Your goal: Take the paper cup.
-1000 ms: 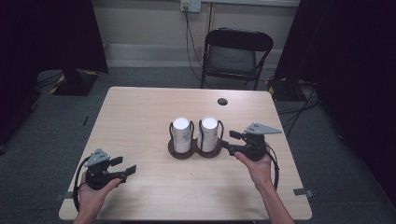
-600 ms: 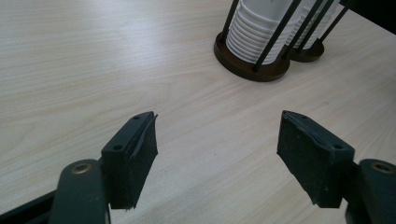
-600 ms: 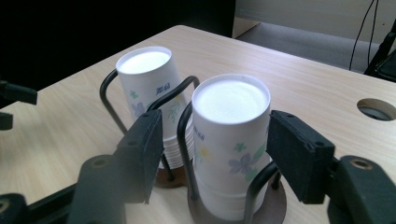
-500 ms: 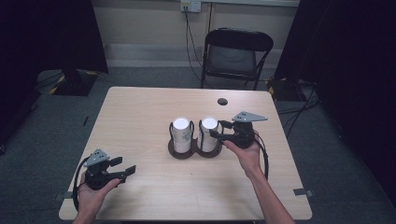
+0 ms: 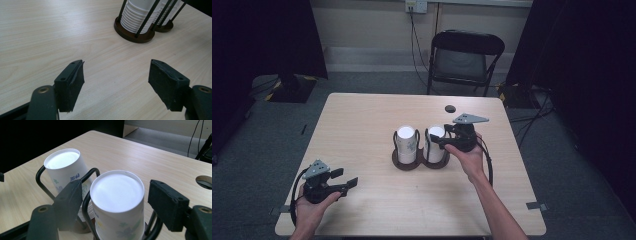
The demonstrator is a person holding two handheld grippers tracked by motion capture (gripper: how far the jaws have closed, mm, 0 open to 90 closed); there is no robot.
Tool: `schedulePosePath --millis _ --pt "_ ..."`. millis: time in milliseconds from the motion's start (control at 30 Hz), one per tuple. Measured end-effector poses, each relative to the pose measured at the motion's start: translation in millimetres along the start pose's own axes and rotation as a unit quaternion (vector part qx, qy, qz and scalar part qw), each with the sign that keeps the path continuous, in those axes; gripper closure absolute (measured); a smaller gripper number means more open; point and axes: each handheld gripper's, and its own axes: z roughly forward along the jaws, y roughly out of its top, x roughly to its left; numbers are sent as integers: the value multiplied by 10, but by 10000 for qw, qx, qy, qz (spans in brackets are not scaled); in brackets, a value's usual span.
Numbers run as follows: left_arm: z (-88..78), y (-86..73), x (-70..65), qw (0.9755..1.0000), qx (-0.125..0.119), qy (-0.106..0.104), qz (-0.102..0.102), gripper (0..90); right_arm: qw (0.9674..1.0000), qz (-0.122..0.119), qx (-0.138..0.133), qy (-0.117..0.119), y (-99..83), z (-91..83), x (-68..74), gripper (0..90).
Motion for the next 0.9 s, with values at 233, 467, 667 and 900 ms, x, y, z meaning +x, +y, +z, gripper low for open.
schedulePosePath --millis 233,467,667,900 --pt "-2 -1 -3 10000 9 4 13 284 10000 30 47 -3 16 71 -4 273" --pt "-4 -1 -4 10000 -4 4 -8 284 9999 39 113 -70 10 140 15 285" --pt "2 0 -9 10000 -5 -11 7 284 9997 68 199 -157 2 165 2 324" --pt "4 4 -41 10000 14 -6 63 284 9995 60 235 -183 -3 182 -22 329"
